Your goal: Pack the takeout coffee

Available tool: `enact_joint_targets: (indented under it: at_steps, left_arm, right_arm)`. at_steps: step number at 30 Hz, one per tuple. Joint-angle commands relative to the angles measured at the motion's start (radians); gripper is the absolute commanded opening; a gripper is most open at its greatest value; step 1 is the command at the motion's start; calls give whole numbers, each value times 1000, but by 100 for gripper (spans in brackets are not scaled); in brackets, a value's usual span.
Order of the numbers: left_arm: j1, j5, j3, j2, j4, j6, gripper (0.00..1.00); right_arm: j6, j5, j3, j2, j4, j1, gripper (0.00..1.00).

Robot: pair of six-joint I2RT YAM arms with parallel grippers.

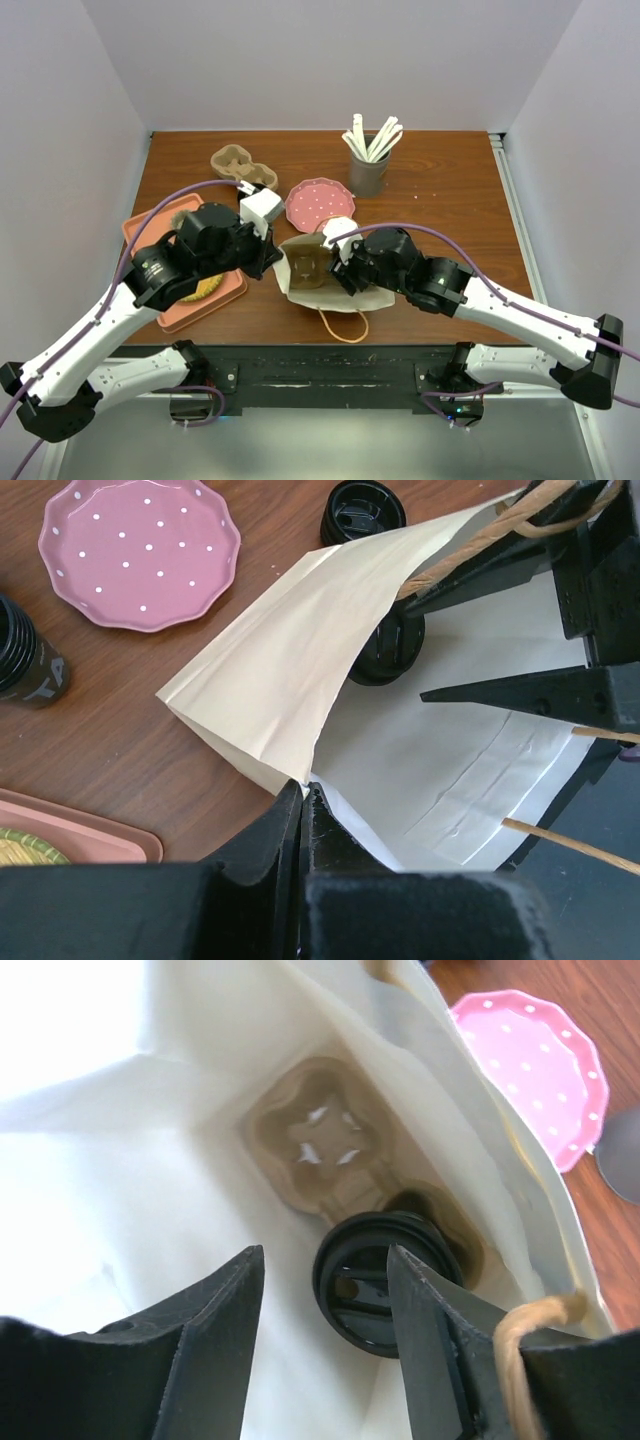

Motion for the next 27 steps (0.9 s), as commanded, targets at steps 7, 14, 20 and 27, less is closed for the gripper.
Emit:
enact_joint_targets:
  at_steps: [7,14,20,27]
  left_arm:
    - [1,8,45,12,36,-39,4]
    - [7,9,51,6,28,-74,4]
    - [7,37,44,6,28,-88,4]
    - [8,46,41,4,28,-99,4]
  right_arm:
    - [-36,-73,73,2,-97,-4,49]
    - [-58,-102,84,11,-160,-4,52]
    - [-41,-94,84,21,-182,-4,53]
    - [-23,-59,67,21,-197,-4,57]
